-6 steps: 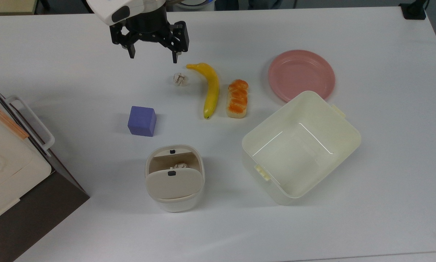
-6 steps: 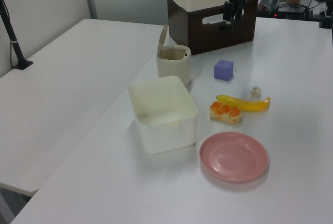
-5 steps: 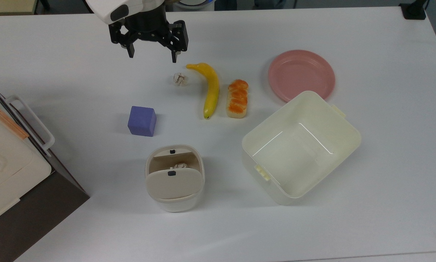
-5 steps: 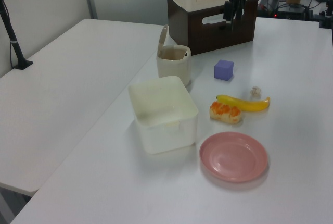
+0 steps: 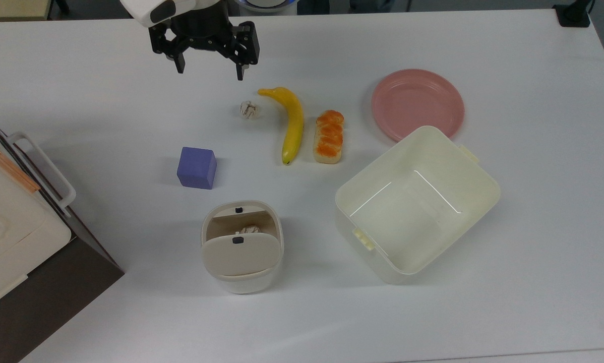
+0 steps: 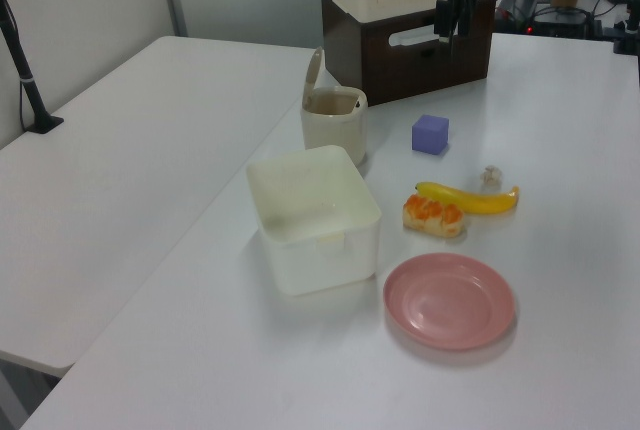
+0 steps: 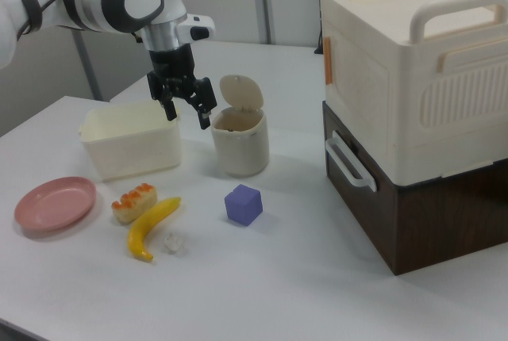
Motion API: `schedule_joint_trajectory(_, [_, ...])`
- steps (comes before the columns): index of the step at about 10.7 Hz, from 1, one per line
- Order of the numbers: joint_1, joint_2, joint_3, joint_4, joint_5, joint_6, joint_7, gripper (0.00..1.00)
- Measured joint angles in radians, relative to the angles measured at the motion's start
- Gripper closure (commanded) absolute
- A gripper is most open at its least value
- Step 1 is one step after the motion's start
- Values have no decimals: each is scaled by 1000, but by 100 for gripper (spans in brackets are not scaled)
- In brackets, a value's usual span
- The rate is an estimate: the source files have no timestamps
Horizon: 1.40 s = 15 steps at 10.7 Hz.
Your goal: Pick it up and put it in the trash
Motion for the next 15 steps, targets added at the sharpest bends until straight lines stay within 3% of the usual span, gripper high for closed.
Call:
schedule_joint_trajectory(8, [5,2,4,-18,0,-3,-6,0])
schedule_joint_trajectory(12, [39,9,10,-129,0,-24,-37,0])
schedule_joint_trajectory(15, [47,44,10,-251,0,73,-62,3])
